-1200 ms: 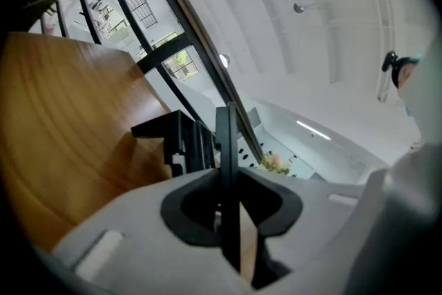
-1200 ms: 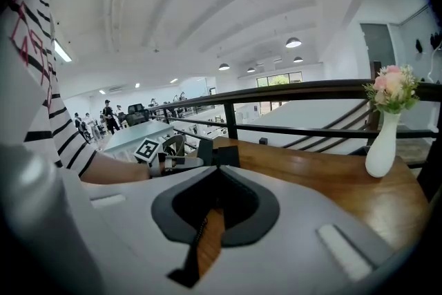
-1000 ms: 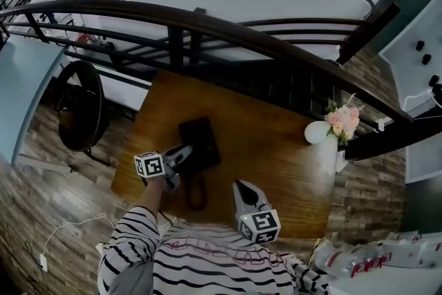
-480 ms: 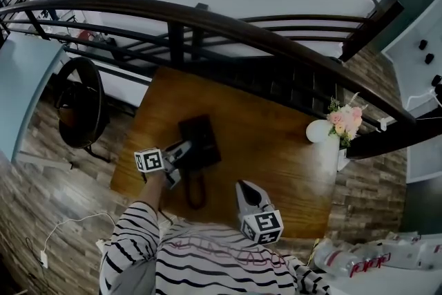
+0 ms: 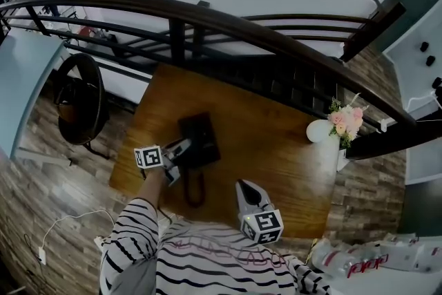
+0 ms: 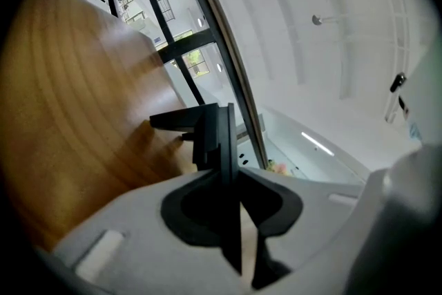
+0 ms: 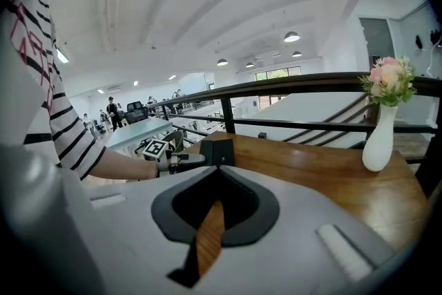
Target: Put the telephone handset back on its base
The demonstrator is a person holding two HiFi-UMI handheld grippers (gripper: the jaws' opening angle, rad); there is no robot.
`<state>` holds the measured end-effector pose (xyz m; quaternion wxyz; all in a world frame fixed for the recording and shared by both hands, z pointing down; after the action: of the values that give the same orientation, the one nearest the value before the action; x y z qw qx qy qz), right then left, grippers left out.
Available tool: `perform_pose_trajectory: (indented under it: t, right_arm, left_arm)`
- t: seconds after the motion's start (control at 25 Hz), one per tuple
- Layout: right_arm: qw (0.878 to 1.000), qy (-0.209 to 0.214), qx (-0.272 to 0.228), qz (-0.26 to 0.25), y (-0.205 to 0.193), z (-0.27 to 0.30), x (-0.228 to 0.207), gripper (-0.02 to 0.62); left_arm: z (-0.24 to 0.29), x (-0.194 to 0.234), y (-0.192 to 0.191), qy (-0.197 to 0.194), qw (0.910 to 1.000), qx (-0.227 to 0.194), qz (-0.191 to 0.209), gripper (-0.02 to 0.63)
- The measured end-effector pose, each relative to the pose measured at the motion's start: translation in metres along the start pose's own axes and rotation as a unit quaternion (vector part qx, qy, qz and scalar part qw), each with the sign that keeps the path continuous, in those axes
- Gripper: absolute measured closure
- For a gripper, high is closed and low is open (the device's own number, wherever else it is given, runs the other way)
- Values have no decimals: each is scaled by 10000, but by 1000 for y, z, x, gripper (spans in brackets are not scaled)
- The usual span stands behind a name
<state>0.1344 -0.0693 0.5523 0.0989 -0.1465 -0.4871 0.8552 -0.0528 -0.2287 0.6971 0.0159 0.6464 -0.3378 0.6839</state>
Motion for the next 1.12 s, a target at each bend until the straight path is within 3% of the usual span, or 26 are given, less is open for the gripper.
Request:
perform_pose_trajectory:
  t: [0.4, 0.64, 0.8, 1.12]
  right_arm:
    - [9999, 96, 20, -34, 1, 7, 3, 594]
    - [9998, 177, 43, -78, 0, 9, 7, 594]
    - [9997, 209, 45, -96, 1, 10, 11, 594]
    - [9997, 220, 20, -118, 2, 7, 16, 594]
  left_arm:
    - [2, 0, 3, -205, 9998, -11, -12, 531]
    - [-1, 4, -1, -81, 9998, -85, -148, 529]
    - [0, -1, 2, -153, 9998, -129, -23, 528]
    - [-4, -4, 2, 115, 9997, -173, 110, 520]
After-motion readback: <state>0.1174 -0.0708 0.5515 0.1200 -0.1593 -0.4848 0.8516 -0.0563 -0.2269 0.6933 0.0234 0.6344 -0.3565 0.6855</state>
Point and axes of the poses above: the fingertips, and each gripper's own axes: z forward along the fingers, x to its left, y out of its top, the point moved 3 cm from there along -z, backward along the fingers, and after that the axes turned 7 degrees about -y, right-handed, at the moved point
